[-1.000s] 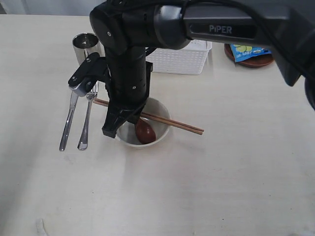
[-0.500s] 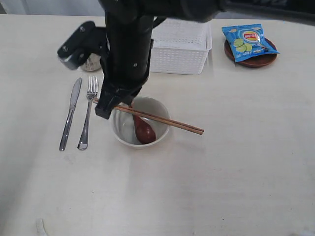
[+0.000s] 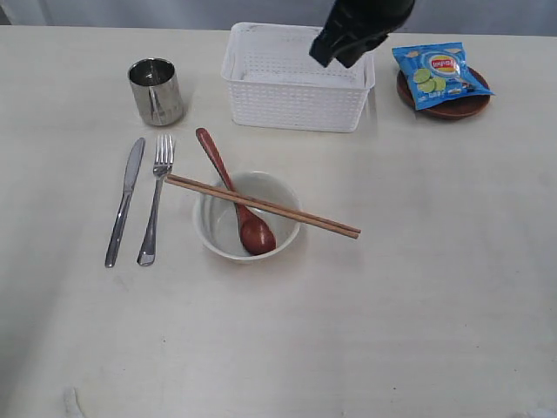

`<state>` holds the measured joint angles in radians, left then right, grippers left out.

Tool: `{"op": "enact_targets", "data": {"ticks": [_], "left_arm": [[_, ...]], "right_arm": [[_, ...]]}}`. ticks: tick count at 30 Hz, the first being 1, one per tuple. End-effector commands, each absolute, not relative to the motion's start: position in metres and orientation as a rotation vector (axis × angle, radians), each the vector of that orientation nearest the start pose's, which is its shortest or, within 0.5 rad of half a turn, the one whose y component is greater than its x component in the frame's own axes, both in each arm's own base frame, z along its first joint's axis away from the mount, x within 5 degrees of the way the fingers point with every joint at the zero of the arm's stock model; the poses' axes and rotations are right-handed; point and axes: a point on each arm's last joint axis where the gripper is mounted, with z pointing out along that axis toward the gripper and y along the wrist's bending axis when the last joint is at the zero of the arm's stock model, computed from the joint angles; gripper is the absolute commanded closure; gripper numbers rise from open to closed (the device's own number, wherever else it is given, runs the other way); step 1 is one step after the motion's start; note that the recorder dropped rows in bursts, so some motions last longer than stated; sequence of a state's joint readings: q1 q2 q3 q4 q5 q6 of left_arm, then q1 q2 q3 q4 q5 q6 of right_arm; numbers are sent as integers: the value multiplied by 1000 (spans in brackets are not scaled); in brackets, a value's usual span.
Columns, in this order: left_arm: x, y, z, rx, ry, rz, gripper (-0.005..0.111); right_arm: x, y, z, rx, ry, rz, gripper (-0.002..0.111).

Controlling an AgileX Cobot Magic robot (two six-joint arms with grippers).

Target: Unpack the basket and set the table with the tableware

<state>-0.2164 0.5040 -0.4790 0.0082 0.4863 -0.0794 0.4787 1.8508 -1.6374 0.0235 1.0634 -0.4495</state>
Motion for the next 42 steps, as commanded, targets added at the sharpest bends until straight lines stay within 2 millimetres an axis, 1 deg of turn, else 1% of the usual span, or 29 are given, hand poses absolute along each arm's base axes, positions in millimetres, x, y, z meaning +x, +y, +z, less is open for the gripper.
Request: {"op": "enact_targets", "data": {"ticks": [1, 2, 3, 4, 5, 8, 10, 11, 12, 20, 21, 23, 24, 25, 26, 27, 28, 29, 31, 32, 33, 34, 35, 36, 37, 39, 40, 41, 42], "left_arm": [[100, -22, 292, 135, 1990, -195, 107], [100, -22, 292, 135, 1990, -195, 107], [100, -22, 292, 135, 1990, -195, 107], [100, -22, 292, 139, 1991, -188, 107], [100, -22, 292, 139, 1991, -188, 107], [100, -22, 291, 140, 1996, -188, 107], [100, -22, 290, 141, 2009, -186, 107], [100, -22, 290, 141, 2014, -185, 107], [99, -22, 288, 151, 2034, -178, 107], [97, -20, 285, 167, 2076, -152, 107], [97, -20, 285, 175, 2075, -148, 107], [97, -20, 285, 184, 2074, -143, 107], [97, -20, 285, 184, 2074, -143, 107], [97, -20, 285, 184, 2074, -143, 107], [97, -20, 285, 187, 2075, -141, 107], [97, -20, 285, 187, 2075, -141, 107], [97, -20, 285, 188, 2075, -140, 107], [97, -20, 285, 189, 2075, -139, 107], [97, -20, 285, 189, 2075, -139, 107], [97, -20, 285, 189, 2075, -139, 107], [97, -20, 285, 189, 2075, -139, 107], [97, -20, 285, 189, 2075, -139, 107], [97, -20, 285, 189, 2075, -139, 107], [97, -21, 285, 189, 2073, -140, 107], [97, -21, 285, 189, 2073, -140, 107], [97, -21, 285, 189, 2073, -140, 107], [97, -21, 285, 189, 2073, -140, 107], [97, -20, 285, 189, 2075, -140, 107], [97, -20, 284, 189, 2077, -139, 107]], "right_arm": [[368, 167, 287, -1249, 2441, 150, 69], [370, 167, 286, -1270, 2404, 189, 60], [371, 170, 286, -1296, 2364, 216, 54], [372, 173, 286, -1328, 2317, 234, 50], [374, 177, 285, -1352, 2270, 244, 49], [377, 193, 278, -1440, 2158, 213, 52], [380, 201, 268, -1490, 2118, 194, 54], [382, 204, 262, -1511, 2107, 189, 54], [387, 207, 251, -1519, 2099, 178, 54], [409, 212, 197, -1542, 2114, 119, 54], [412, 213, 186, -1546, 2126, 116, 54], [415, 212, 172, -1571, 2130, 85, 54], [417, 212, 166, -1582, 2130, 60, 57], [419, 211, 163, -1588, 2129, 45, 63], [419, 211, 163, -1588, 2124, 38, 76], [420, 211, 164, -1588, 2115, 27, 91], [420, 210, 168, -1587, 2099, 11, 102], [420, 210, 173, -1587, 2082, -2, 108], [418, 209, 200, -1571, 2008, -32, 108], [416, 207, 224, -1539, 1950, -61, 108], [414, 205, 238, -1522, 1916, -82, 108], [412, 202, 252, -1500, 1888, -109, 108], [411, 192, 278, -1407, 1865, -145, 109], [412, 183, 288, -1346, 1871, -162, 109], [416, 160, 302, -1229, 1912, -197, 109], [425, 125, 307, -1072, 1996, -231, 109], [435, 83, 306, -884, 2099, -241, 109], [440, 66, 302, -797, 2147, -237, 109], [444, 43, 296, -684, 2206, -228, 109]]}}
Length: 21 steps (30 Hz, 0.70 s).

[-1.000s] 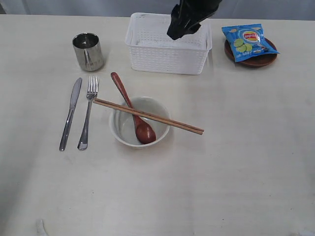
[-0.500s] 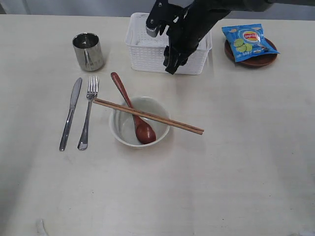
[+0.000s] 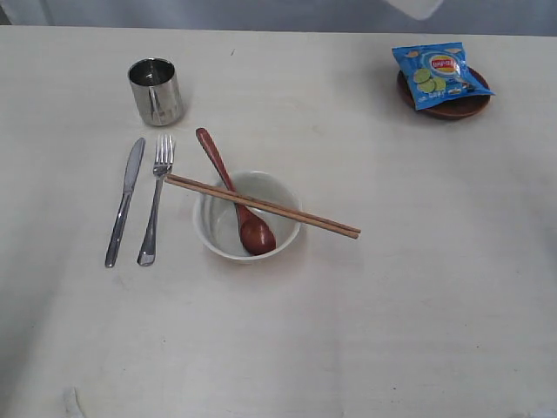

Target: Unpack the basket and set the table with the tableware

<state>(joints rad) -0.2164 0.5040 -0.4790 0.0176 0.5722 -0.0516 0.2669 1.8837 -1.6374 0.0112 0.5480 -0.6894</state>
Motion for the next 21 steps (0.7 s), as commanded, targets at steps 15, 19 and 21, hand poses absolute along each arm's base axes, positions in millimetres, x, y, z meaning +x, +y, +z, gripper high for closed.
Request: {"op": "enact_targets", "data": {"ticks": [15, 19, 21], "left_arm": [[95, -20, 280, 193, 2129, -133, 107], [94, -20, 280, 194, 2131, -132, 107], [94, -20, 280, 194, 2134, -132, 107]], "right_arm": [[464, -74, 171, -85, 2639, -150, 109], [466, -67, 147, -90, 2699, -115, 109], [467, -62, 139, -76, 2711, -73, 109]]}}
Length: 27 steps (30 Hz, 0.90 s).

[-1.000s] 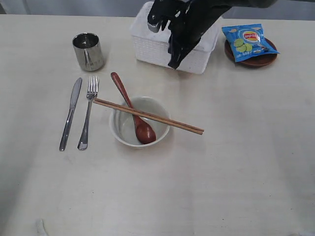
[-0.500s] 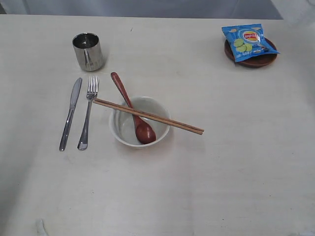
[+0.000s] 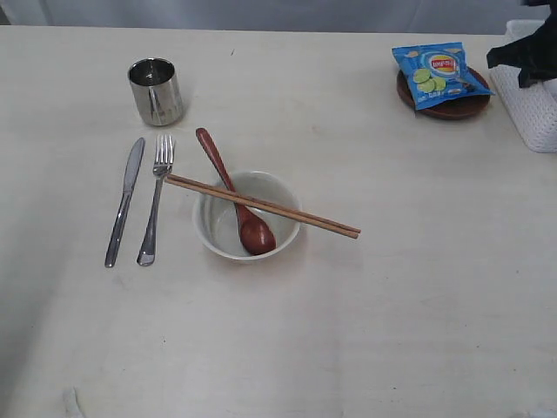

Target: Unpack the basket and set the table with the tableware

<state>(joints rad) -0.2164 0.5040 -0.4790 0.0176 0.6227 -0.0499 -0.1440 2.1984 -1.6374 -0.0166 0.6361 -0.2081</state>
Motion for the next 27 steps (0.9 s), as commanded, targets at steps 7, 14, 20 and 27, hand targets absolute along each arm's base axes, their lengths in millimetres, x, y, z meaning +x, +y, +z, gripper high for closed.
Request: {"op": "enact_targets", "data": {"ticks": [7, 14, 20, 27], "left_arm": [[94, -20, 280, 194, 2134, -132, 107], [94, -20, 280, 194, 2134, -132, 107], [94, -20, 280, 194, 2134, -132, 107], [94, -20, 280, 194, 2134, -132, 107]], "right_arm": [[471, -27, 140, -183, 2681, 100, 109], [468, 27, 139, -348, 2705, 166, 109], [458, 76, 138, -447, 2747, 239, 109], [446, 128, 139, -479, 2752, 320, 109]]}}
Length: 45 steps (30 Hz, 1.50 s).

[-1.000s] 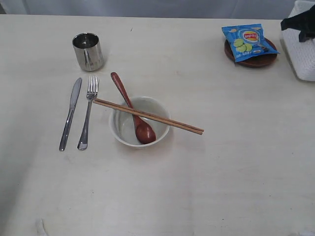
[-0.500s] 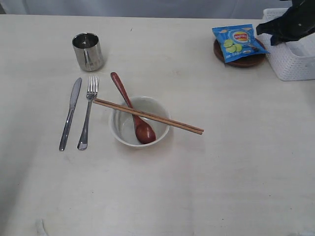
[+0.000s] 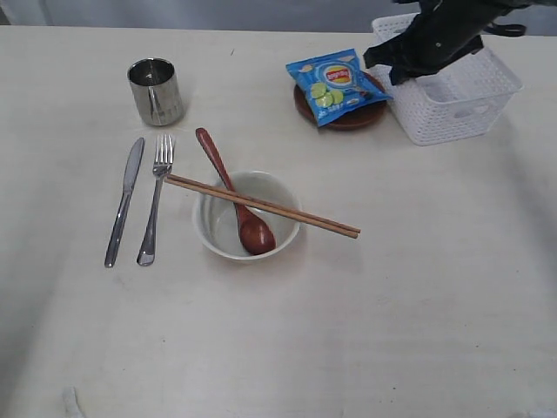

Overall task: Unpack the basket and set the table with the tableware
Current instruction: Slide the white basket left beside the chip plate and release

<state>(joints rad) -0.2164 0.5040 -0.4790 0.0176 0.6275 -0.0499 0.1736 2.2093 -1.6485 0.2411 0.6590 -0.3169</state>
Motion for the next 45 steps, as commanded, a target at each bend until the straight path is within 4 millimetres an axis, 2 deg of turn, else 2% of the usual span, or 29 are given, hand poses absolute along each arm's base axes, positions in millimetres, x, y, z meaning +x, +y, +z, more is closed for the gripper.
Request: {"op": "enact_targets", "data": {"ticks": [1, 5, 8, 20, 25, 28, 33, 36, 45], "left_arm": [[94, -20, 280, 194, 2134, -132, 107], [94, -20, 280, 194, 2134, -132, 107], [94, -20, 280, 194, 2134, -132, 107], [94, -20, 280, 192, 2134, -136, 107], [94, -20, 280, 192, 2134, -136, 107], [94, -20, 280, 192, 2134, -136, 107], [94, -20, 280, 190, 2134, -137, 107], [94, -20, 280, 190, 2134, -137, 107], [95, -20, 280, 187, 2128, -140, 107]], "right_arm": [[444, 136, 139, -487, 2747, 338, 109], [437, 160, 139, -495, 2749, 371, 109], [433, 174, 140, -438, 2752, 392, 109], [426, 201, 142, -286, 2736, 463, 109], [430, 202, 144, -182, 2712, 482, 109], [433, 193, 151, -52, 2708, 461, 109], [437, 174, 168, 141, 2675, 330, 109], [437, 168, 174, 178, 2669, 263, 109], [428, 169, 168, 184, 2761, 215, 109]]}}
